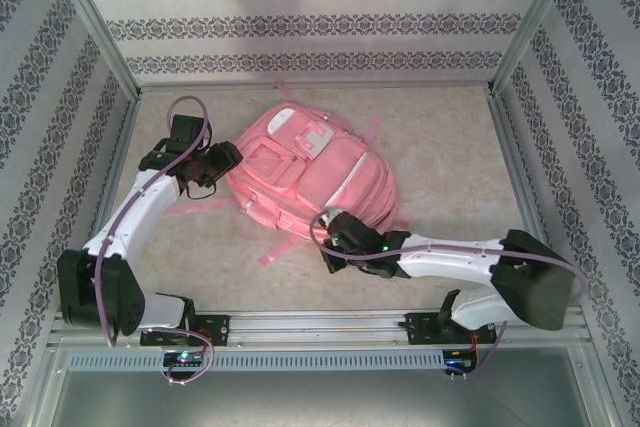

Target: Pack books, pencil case, and school supplies into a backpack

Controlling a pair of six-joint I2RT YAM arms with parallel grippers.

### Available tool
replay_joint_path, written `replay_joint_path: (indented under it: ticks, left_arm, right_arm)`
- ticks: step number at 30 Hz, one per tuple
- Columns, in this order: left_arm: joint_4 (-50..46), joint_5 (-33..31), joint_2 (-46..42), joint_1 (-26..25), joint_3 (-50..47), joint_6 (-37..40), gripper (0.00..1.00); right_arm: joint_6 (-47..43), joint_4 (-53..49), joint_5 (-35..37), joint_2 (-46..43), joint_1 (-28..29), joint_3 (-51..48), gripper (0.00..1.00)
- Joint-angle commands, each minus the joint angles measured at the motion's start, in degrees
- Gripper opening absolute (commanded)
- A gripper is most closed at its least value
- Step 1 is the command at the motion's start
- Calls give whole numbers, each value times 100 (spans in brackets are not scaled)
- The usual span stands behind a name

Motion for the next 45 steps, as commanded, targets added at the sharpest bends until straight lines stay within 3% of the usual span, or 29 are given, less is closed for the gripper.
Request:
replay_joint_path:
  ticks: [1,7,15,19,25,32,38,45]
  left_arm:
    - [-257,40,-734,14,-436,-390,57]
    - [1047,1075,-2128,-19,-2447,-1800,55]
    - [2947,981,-2244,-648,-3737,-2513,48]
    - [3500,718,-2112,-1048,-3974,-2668,37]
    - [3797,469,-2055,-1390,-4200,-2809,29]
    - [3693,309,-2027,-1572,-4308,-2819,33]
    - [4016,262,-1331,-1736,-4122,-2718,38]
    - [4338,243,-615,-1812,-3821,-2654,27]
  right_arm:
    - [466,418,-38,405,159,609,0]
    - [938,1002,-96,967,151,896,0]
    - [1501,1668,-666,1337,88,1063,0]
    - [1772,2016,-870,1445,-43,1002,0]
    - [2091,2484,-1147,1555,-200,939,0]
    - [2077,2459,-1103,1520,-201,899,0]
    - [2006,2349,-1039,1476,-169,833,0]
    - [1823,1891,-883,1408,-68,996,0]
